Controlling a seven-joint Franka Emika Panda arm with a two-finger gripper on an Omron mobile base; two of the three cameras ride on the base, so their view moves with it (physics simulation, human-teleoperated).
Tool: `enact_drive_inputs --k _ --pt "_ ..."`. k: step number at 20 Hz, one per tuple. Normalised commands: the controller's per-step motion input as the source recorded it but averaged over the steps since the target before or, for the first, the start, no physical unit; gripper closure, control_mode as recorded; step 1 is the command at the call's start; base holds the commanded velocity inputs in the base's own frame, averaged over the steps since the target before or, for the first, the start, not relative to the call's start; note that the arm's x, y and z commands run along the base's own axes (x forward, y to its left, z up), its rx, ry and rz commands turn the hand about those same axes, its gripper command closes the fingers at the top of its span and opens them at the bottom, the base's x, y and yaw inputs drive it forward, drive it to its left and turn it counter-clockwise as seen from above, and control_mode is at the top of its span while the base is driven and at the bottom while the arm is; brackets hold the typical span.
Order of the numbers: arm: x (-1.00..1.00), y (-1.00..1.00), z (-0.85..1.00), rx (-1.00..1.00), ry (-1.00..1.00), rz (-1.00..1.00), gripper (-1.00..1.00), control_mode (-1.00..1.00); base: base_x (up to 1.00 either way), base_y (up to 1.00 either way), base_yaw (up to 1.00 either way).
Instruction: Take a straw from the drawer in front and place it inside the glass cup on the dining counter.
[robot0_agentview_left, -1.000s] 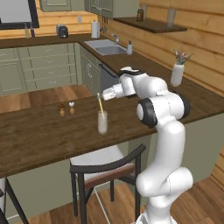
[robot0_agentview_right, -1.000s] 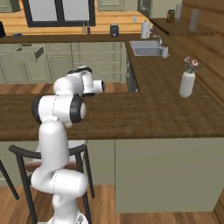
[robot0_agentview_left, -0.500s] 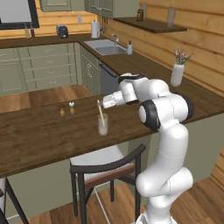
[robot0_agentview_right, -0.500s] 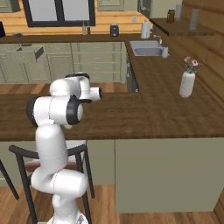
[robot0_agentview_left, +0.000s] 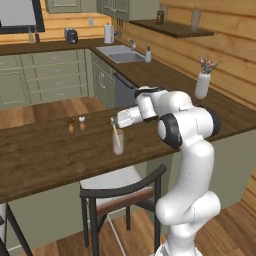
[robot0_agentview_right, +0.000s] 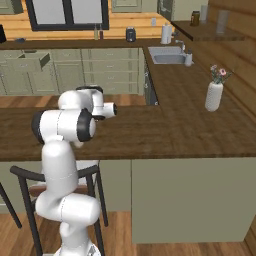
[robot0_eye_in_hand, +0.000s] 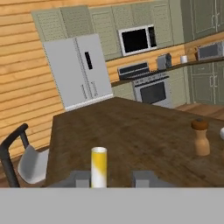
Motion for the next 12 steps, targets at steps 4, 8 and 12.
enact_drive_inputs --k 4,8,12 --pt "-0.11 -0.13 0.00 0.00 -0.08 0.00 -1.00 -1.00 0.00 0.00 0.00" --pt "-0.21 -0.23 0.01 -0.06 -0.04 0.00 -1.00 -1.00 0.00 0.00 0.00" --pt "-0.27 -0.22 0.08 -0.13 0.00 0.00 -1.00 -1.00 0.00 0.00 0.00"
